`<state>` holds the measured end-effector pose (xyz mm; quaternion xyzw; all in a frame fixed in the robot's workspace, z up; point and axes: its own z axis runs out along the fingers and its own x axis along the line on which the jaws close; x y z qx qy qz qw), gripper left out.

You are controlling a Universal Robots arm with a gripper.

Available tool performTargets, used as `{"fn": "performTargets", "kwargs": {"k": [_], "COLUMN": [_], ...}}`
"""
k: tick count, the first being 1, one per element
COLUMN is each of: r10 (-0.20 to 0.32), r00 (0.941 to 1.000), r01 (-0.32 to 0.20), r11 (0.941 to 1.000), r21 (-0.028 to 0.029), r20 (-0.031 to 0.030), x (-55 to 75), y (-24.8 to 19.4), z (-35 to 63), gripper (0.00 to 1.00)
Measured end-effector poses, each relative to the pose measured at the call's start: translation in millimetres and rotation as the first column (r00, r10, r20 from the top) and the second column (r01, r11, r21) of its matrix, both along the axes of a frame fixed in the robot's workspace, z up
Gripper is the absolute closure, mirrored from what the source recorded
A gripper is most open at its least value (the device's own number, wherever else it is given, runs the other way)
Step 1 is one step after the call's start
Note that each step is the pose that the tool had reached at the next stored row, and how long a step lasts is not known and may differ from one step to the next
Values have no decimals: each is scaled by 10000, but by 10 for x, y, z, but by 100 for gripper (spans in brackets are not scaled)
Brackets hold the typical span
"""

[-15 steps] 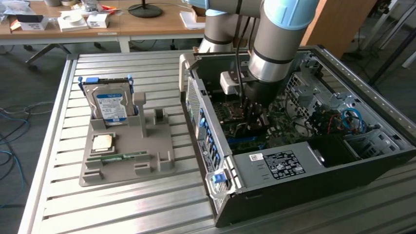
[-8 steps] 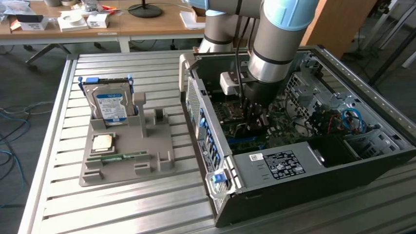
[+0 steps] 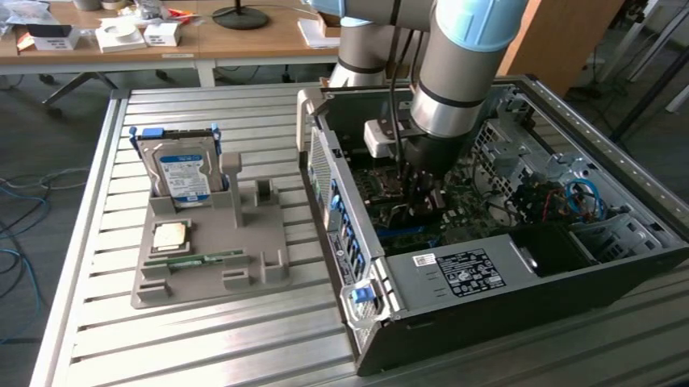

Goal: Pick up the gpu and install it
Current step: 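Insert the gpu into the slot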

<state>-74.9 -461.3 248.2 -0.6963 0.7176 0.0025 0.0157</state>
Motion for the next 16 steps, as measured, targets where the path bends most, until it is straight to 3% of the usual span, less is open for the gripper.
{"fn": "performTargets", "kwargs": {"k": [16], "r10": [0], "r00": [10000], "r01": [0], "r11": [10000], "r21": [-2], "r20": [-1], "x": [0], "y": [0], "z": [0], "gripper": [74]}}
